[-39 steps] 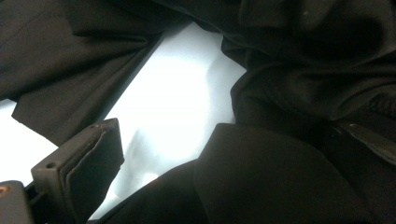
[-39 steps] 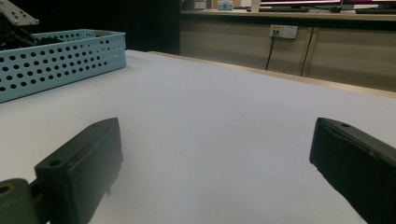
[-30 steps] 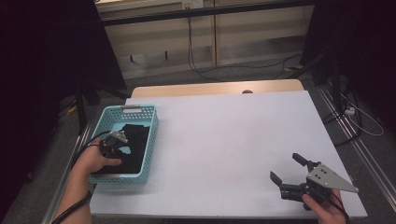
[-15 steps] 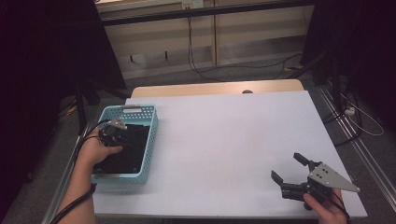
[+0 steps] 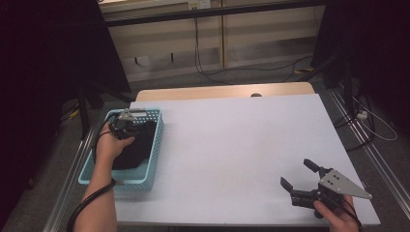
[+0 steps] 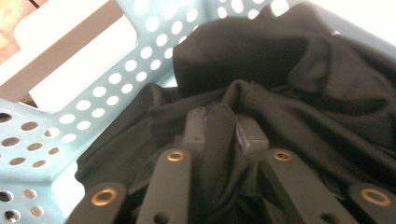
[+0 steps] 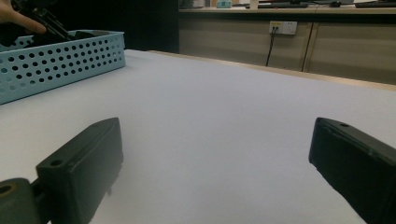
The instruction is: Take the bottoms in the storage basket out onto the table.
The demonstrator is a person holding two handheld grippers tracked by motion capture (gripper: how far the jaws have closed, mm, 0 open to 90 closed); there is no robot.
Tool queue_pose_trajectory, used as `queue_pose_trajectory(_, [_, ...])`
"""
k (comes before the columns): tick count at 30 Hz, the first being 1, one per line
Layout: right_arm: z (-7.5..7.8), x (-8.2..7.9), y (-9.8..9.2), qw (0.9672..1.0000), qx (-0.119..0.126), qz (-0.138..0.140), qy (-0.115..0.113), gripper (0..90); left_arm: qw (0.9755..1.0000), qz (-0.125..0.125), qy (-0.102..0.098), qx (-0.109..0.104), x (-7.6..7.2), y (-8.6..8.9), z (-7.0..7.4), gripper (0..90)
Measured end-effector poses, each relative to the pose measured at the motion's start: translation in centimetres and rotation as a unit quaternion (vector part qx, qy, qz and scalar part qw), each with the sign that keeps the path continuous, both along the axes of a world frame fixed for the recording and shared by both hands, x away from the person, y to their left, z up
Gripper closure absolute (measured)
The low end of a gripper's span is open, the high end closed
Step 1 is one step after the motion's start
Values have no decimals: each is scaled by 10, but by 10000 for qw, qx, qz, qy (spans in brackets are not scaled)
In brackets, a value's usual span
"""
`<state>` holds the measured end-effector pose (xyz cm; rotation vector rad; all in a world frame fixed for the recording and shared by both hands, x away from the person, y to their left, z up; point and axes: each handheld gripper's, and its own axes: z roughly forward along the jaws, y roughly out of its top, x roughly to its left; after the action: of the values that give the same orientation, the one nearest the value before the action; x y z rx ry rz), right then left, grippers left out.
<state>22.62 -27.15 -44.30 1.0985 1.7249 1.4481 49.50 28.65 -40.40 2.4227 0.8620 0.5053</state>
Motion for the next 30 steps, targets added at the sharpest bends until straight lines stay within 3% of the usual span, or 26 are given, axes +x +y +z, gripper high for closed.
queue_pose_trajectory(1, [0,0,0,10000,0,4,1,21,9992,167,-212,280,3,0,-4,543])
queue_pose_trajectory(2, [0,0,0,10000,1,8,1,20,9992,167,-212,280,3,0,-4,361])
queue_pose_trajectory(3, [0,0,1,10000,5,22,7,21,9985,361,-265,305,5,0,-7,263])
queue_pose_trajectory(5, [0,0,1,10000,8,48,16,20,9981,547,-159,223,7,3,-13,230])
queue_pose_trajectory(6, [0,0,2,10000,12,57,14,21,9976,682,-8,126,10,5,-21,171])
queue_pose_trajectory(7, [0,0,2,10000,22,59,13,20,9966,803,107,158,12,6,-27,126])
queue_pose_trajectory(9, [0,-1,2,10000,41,85,26,20,9963,845,118,131,14,8,-30,74])
queue_pose_trajectory(11, [-1,-1,2,9999,27,118,35,21,9925,1165,284,-256,18,13,-41,4])
queue_pose_trajectory(12, [-1,-1,2,9999,33,128,39,21,9909,1220,395,-396,19,16,-42,4])
queue_pose_trajectory(13, [-1,-1,2,9999,33,128,39,21,9909,1220,395,-396,19,16,-42,3])
queue_pose_trajectory(15, [-1,-1,1,9999,64,136,49,20,9872,1318,558,-707,19,21,-46,3])
queue_pose_trajectory(20, [-2,0,0,9998,101,135,78,21,9876,1201,618,-796,16,21,-45,47])
queue_pose_trajectory(22, [-1,-1,0,9998,100,150,78,21,9868,1227,669,-818,15,20,-43,157])
queue_pose_trajectory(26, [0,-3,0,9998,121,152,65,21,9873,938,1075,-702,7,13,-31,422])
queue_pose_trajectory(27, [0,-3,-1,9998,100,160,58,21,9873,938,1075,-702,7,13,-31,483])
queue_pose_trajectory(28, [0,-3,-1,9998,100,160,58,21,9866,937,1112,-739,5,12,-31,483])
queue_pose_trajectory(29, [0,-3,-1,9998,109,147,43,21,9872,723,1210,-744,1,10,-30,556])
queue_pose_trajectory(30, [1,-3,-1,9998,111,146,34,21,9861,691,1251,-842,-1,9,-30,594])
